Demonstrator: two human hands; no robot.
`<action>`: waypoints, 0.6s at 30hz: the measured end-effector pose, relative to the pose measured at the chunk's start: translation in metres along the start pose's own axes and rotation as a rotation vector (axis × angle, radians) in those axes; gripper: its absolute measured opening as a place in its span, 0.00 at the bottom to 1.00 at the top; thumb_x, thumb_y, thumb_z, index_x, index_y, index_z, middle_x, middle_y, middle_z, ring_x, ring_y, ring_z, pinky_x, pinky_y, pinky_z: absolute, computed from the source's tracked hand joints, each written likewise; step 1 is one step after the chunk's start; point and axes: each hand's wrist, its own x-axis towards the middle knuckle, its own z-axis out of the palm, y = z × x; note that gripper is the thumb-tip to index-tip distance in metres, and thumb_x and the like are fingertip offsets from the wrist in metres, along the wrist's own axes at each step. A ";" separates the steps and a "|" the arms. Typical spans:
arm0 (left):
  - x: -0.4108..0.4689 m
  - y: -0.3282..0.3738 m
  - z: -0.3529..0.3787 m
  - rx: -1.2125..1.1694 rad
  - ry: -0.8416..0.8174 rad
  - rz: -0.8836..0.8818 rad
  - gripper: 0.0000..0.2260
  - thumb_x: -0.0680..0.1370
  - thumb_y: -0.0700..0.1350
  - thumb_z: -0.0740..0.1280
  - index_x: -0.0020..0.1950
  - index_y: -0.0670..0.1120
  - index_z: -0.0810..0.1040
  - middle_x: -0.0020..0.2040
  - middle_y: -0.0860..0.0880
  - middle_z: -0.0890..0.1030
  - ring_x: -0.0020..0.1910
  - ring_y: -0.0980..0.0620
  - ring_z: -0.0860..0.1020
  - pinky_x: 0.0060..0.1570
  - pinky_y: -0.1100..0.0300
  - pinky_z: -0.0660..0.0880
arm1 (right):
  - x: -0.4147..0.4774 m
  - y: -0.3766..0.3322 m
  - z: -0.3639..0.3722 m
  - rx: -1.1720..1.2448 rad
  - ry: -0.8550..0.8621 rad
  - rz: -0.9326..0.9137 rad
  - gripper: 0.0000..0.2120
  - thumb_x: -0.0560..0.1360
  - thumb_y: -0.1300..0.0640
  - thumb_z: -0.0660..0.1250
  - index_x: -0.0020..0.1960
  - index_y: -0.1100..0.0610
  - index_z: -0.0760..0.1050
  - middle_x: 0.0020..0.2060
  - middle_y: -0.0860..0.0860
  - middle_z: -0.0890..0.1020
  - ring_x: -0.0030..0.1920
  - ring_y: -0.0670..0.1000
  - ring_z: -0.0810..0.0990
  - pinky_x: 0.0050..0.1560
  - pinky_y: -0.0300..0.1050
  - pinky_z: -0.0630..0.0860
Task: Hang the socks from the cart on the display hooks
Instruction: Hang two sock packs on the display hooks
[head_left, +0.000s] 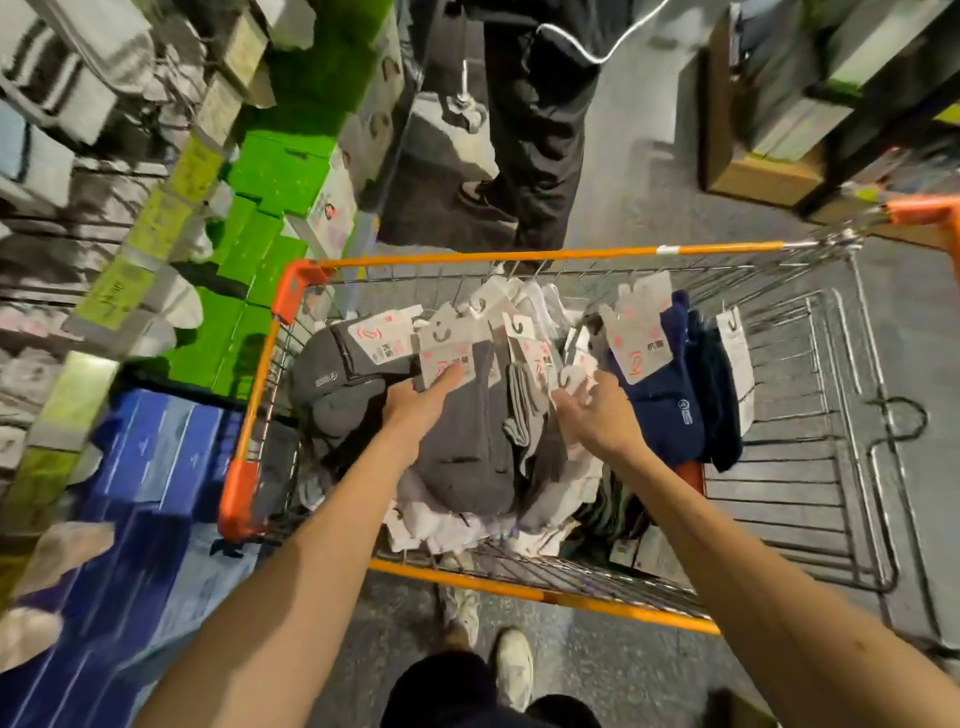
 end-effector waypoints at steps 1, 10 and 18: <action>-0.001 0.000 0.003 0.033 -0.009 0.036 0.22 0.72 0.64 0.73 0.58 0.52 0.80 0.56 0.53 0.81 0.57 0.50 0.78 0.53 0.58 0.73 | 0.004 0.007 0.003 0.012 0.001 0.021 0.34 0.68 0.30 0.63 0.53 0.60 0.74 0.51 0.60 0.81 0.52 0.61 0.82 0.51 0.56 0.80; -0.008 -0.001 0.018 0.025 -0.057 0.058 0.37 0.70 0.58 0.77 0.71 0.44 0.65 0.66 0.51 0.75 0.67 0.49 0.72 0.65 0.52 0.71 | -0.003 0.011 -0.006 0.223 0.019 0.171 0.37 0.71 0.36 0.72 0.66 0.65 0.73 0.51 0.53 0.79 0.51 0.51 0.78 0.49 0.44 0.72; -0.041 -0.017 0.000 -0.161 0.129 0.087 0.24 0.74 0.55 0.75 0.61 0.49 0.66 0.57 0.51 0.74 0.55 0.51 0.74 0.52 0.56 0.70 | -0.022 0.017 0.002 0.463 0.098 0.142 0.18 0.66 0.42 0.80 0.41 0.53 0.76 0.38 0.48 0.82 0.40 0.49 0.81 0.41 0.50 0.79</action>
